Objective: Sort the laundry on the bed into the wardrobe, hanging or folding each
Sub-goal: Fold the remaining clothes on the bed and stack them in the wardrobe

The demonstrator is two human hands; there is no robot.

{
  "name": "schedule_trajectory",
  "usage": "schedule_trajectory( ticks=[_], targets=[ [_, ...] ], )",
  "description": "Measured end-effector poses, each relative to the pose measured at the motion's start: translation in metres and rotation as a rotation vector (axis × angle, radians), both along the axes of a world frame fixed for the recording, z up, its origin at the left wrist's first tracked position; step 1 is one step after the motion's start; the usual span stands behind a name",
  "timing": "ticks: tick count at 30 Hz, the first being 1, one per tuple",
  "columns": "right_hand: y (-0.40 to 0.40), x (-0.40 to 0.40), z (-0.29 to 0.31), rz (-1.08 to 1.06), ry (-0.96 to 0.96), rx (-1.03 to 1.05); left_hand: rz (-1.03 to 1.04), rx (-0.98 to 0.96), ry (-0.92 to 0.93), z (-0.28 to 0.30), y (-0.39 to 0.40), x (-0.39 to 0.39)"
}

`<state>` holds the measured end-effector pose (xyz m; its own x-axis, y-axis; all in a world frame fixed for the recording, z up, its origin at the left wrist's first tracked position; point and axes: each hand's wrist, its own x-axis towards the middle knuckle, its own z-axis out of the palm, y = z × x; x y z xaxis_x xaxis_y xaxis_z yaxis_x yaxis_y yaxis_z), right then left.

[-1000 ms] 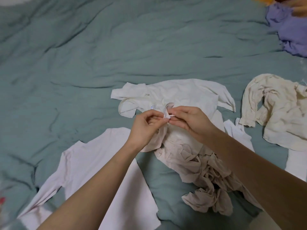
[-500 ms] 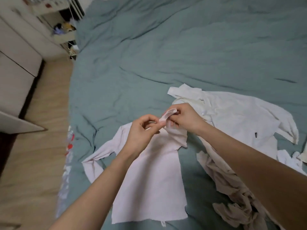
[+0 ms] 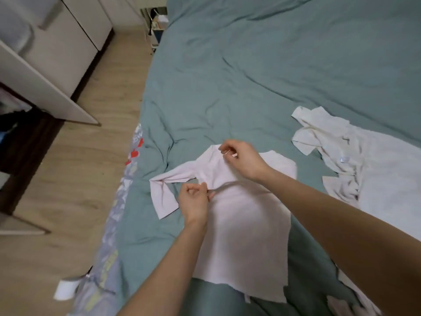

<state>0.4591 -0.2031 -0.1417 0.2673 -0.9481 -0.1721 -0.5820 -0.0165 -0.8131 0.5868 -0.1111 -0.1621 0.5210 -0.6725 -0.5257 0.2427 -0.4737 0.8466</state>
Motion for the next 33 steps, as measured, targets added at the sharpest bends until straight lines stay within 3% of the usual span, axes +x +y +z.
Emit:
schedule_trajectory(
  ticks=[8,13,17,22,25,29,33],
  targets=[
    [0.057,-0.021,-0.095,-0.124,0.383,-0.064,0.004,0.275,0.167,-0.1,0.009,0.043],
    [0.078,-0.025,-0.116,-0.001,0.496,-0.189,-0.061,0.241,0.197,-0.107,0.0,0.05],
    [0.078,0.001,-0.114,-0.009,0.385,-0.207,-0.128,0.057,0.097,-0.093,-0.002,0.054],
    [0.049,0.045,-0.087,-0.096,0.078,-0.03,-0.231,-0.135,-0.048,-0.074,0.004,0.073],
    [0.024,0.068,-0.062,-0.04,-0.103,0.144,-0.33,-0.216,-0.075,-0.065,0.004,0.081],
    [0.008,0.081,-0.043,0.139,-0.101,0.216,-0.325,-0.257,-0.032,-0.055,0.0,0.085],
    [0.003,0.085,-0.044,0.129,-0.084,0.177,-0.348,-0.243,-0.113,-0.056,-0.002,0.088]
  ],
)
